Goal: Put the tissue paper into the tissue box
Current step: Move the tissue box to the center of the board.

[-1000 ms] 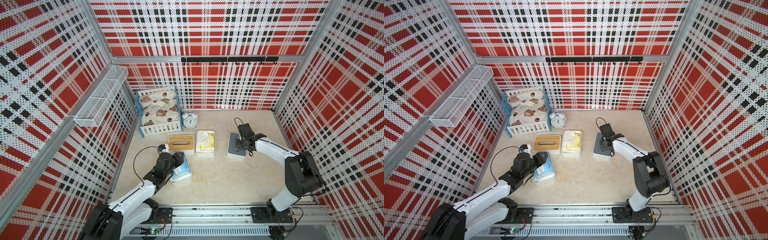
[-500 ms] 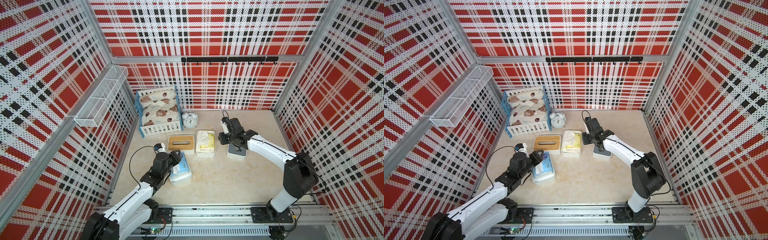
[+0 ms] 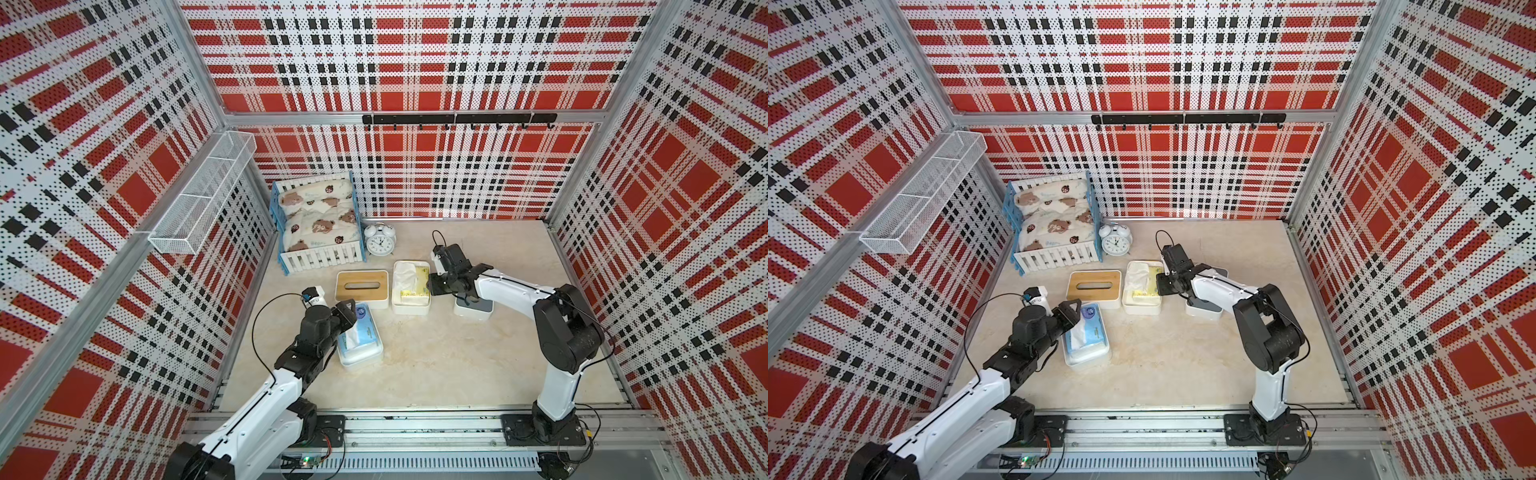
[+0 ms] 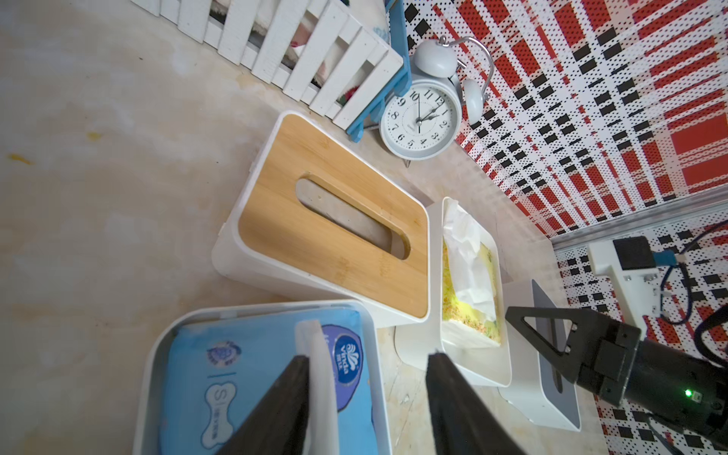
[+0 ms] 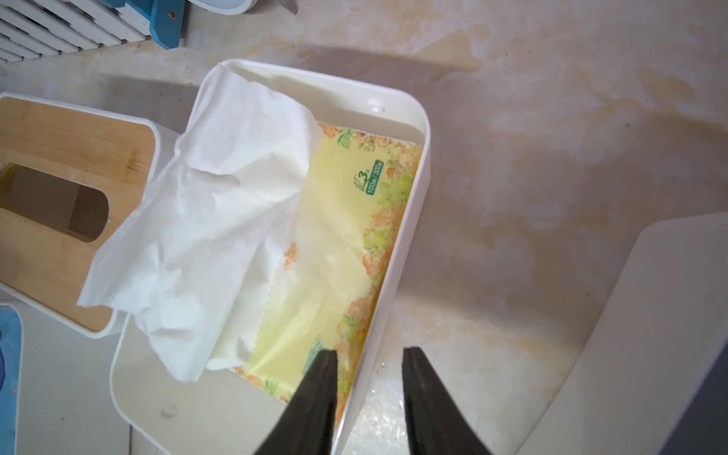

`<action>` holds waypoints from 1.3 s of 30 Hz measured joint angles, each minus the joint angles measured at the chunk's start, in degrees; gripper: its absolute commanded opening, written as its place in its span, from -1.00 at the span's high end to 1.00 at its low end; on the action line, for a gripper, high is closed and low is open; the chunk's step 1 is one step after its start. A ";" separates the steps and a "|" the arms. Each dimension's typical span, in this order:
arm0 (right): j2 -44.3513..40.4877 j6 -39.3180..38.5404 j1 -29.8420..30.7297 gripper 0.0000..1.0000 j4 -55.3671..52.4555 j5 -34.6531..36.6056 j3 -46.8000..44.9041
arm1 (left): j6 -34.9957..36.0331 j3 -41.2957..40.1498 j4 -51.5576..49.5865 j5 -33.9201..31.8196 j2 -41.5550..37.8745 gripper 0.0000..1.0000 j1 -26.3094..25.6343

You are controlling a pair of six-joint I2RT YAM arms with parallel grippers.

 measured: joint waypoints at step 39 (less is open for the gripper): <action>-0.72 -3.63 -6.03 0.47 -10.62 21.49 -0.22 | 1.31 -0.02 -2.38 1.68 -3.39 -0.04 5.49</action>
